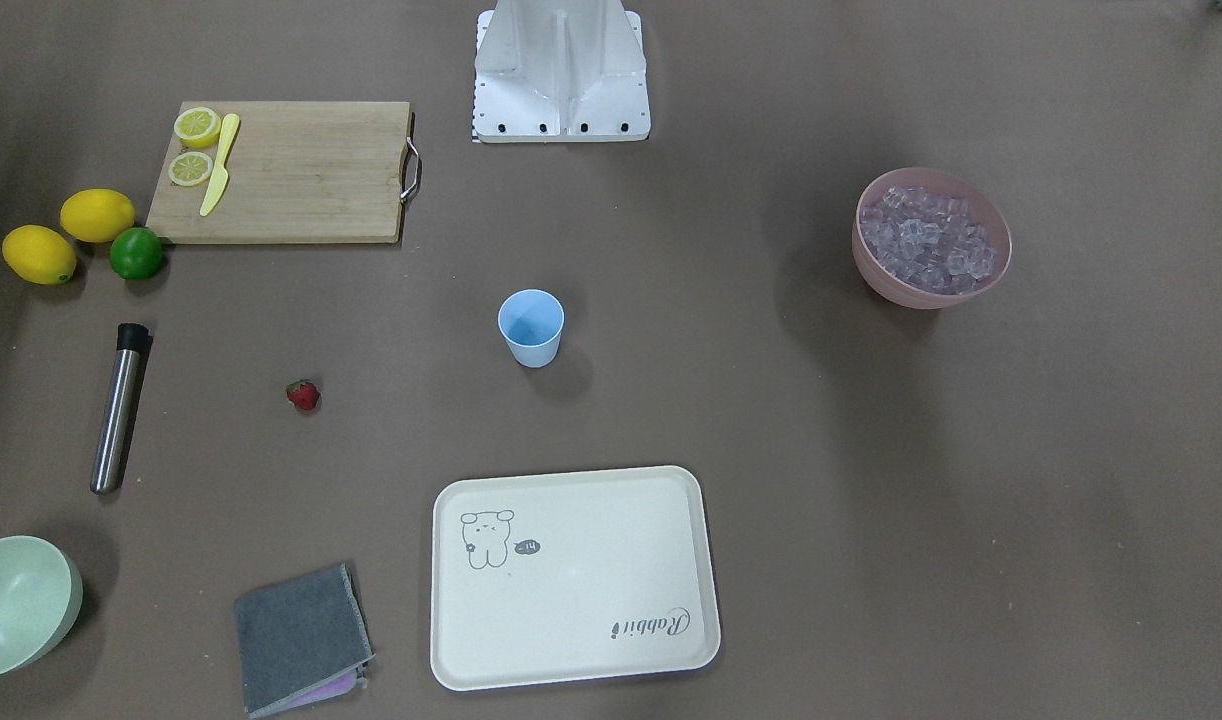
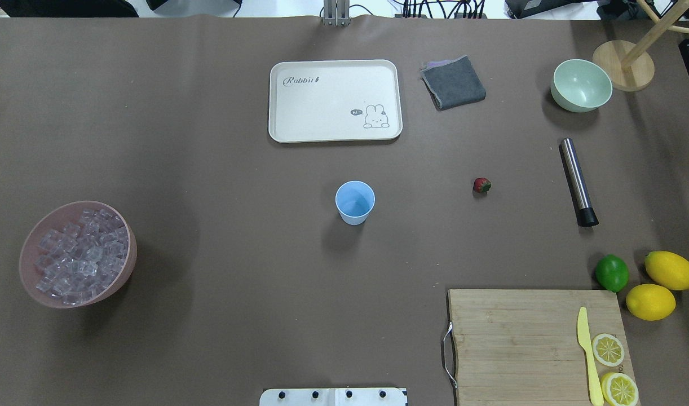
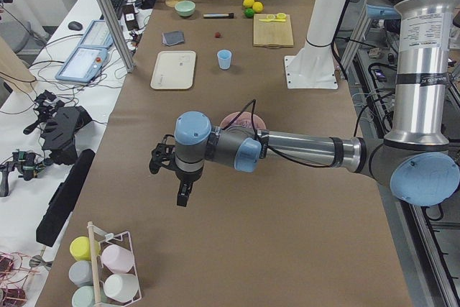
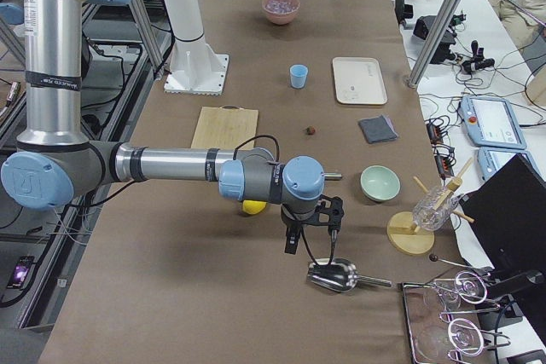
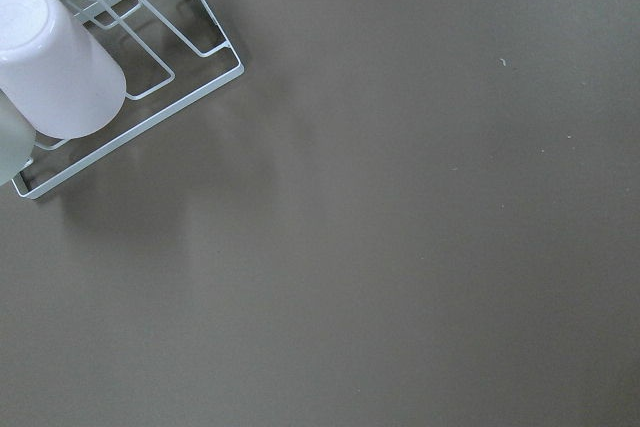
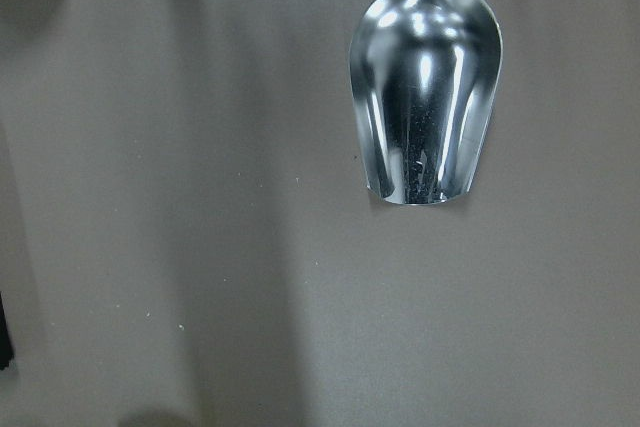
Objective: Mash ice and strawberries in cup
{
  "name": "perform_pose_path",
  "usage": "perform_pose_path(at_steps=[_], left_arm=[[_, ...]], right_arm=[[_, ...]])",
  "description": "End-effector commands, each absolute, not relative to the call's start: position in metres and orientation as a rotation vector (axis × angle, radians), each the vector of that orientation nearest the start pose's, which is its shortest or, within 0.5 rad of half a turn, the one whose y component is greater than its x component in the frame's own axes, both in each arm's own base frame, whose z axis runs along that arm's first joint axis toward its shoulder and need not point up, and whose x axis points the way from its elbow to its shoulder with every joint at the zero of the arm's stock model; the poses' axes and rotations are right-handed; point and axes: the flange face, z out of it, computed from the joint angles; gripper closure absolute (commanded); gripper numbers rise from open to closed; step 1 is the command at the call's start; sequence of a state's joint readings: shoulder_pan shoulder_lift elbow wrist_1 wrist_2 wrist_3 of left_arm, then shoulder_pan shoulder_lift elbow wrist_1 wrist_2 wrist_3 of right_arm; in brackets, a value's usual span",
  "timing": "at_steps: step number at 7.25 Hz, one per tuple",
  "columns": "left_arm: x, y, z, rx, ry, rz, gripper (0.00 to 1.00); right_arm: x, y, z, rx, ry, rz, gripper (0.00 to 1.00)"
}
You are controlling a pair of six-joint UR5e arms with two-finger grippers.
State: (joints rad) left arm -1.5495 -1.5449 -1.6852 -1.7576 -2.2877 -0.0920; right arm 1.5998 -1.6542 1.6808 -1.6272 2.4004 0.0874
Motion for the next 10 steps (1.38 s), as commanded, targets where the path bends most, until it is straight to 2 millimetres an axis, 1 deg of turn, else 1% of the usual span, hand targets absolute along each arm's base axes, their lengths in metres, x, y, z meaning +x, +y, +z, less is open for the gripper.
perform_pose_path(at_steps=[1,2,4,5,6,7,9,10], left_arm=[[-0.057,-0.499,0.6,0.221,0.724,0.03,0.02],[-0.057,-0.499,0.595,0.227,0.726,0.032,0.02],[-0.058,-0.498,0.596,0.228,0.721,0.033,0.02],[-0.057,-0.498,0.594,0.23,0.724,0.033,0.02],[-0.055,-0.5,0.599,0.221,0.72,0.036,0.02],[-0.055,-0.499,0.6,0.219,0.719,0.037,0.02],[-0.056,-0.498,0.604,0.213,0.718,0.034,0.02],[-0.056,-0.499,0.604,0.214,0.716,0.035,0.02]], right_arm=[[0.073,-0.453,0.644,-0.042,-0.825,0.117,0.0],[0.074,-0.457,0.632,-0.021,-0.818,0.107,0.0],[0.073,-0.457,0.631,-0.023,-0.827,0.108,0.0],[0.073,-0.457,0.627,-0.011,-0.829,0.102,0.0],[0.073,-0.459,0.623,-0.007,-0.832,0.1,0.0],[0.073,-0.46,0.623,-0.013,-0.833,0.105,0.0],[0.074,-0.458,0.629,-0.019,-0.815,0.107,0.0],[0.074,-0.46,0.628,-0.016,-0.815,0.106,0.0]])
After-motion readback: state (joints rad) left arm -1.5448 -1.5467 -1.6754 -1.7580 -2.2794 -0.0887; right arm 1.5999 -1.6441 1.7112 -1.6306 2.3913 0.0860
